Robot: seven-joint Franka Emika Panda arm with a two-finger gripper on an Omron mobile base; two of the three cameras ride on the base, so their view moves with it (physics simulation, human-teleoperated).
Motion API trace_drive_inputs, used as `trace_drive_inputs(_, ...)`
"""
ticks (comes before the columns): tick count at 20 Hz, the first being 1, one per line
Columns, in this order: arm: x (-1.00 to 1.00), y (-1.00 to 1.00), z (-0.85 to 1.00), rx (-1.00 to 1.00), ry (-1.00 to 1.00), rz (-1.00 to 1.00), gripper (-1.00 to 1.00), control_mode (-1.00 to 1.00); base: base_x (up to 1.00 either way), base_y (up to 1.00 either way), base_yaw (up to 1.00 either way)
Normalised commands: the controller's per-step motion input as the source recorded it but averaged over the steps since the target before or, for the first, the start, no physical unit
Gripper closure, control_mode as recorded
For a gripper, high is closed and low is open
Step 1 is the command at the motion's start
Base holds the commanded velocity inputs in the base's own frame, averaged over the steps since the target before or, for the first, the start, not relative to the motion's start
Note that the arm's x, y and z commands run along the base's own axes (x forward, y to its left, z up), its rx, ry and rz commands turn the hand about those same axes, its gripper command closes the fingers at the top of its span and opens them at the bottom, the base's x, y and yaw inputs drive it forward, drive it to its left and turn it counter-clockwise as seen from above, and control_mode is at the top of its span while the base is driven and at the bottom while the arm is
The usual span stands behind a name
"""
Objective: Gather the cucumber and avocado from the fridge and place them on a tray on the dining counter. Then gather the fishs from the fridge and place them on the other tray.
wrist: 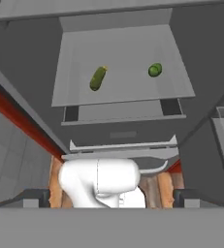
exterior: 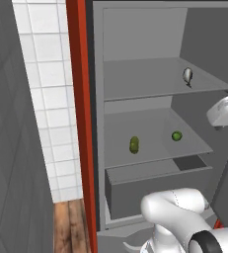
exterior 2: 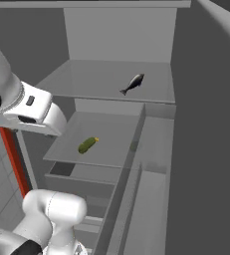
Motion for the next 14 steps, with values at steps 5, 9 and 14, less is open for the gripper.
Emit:
trace_drive_inputs(5,0.63,-0.01,0.22,0.00,-0.22,-0.05,-1.00,-1.00,0.00,0.00,0.00)
trace_drive_inputs(9,0.33,-0.02,0.04,0.00,-0.31,-0.08,-1.00,-1.00,0.00,0.00,0.00)
trace_drive_inputs(14,0.20,-0.23,0.00,0.00,-0.18,-0.17,-1.00,-1.00,0.00,0.00,0.00)
